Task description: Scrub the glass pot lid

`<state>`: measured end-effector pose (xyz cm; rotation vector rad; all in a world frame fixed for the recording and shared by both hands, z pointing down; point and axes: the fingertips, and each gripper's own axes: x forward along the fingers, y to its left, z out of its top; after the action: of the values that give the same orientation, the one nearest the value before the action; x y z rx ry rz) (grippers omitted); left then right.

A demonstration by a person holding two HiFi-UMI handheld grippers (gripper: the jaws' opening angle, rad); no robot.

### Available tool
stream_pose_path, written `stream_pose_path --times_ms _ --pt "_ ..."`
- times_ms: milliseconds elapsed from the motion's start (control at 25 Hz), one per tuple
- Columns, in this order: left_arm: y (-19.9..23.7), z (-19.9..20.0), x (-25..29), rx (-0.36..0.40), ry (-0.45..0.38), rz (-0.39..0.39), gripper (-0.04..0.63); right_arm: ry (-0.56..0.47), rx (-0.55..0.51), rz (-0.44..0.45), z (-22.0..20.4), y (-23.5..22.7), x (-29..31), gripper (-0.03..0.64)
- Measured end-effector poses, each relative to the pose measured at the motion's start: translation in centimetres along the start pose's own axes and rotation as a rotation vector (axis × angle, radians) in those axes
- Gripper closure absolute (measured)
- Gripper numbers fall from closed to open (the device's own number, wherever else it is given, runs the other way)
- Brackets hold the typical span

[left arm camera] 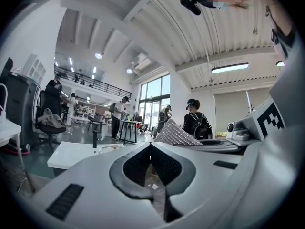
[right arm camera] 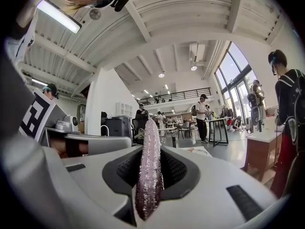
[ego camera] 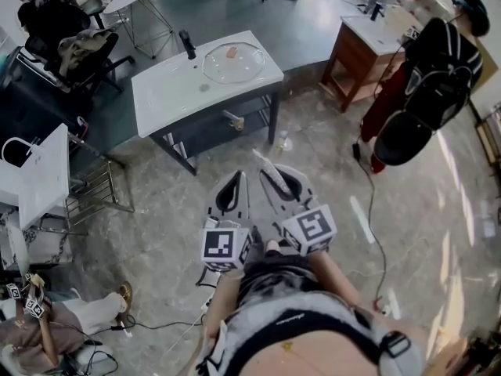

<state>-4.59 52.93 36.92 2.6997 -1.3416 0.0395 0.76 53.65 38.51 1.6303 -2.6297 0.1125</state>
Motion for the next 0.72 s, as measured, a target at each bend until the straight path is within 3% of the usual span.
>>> stream_pose_path --times_ms 440,720 --pt "7.3 2.1 7.7 0.009 -0.024 -0.075 0.6 -0.02 -0.023 -0.045 1.8 -2.8 10.1 0.532" --pt "11.0 2.3 9.9 -0.001 -0.015 -0.117 0.601 0.016 0.011 -0.072 1.5 -2.3 14.6 0.532"
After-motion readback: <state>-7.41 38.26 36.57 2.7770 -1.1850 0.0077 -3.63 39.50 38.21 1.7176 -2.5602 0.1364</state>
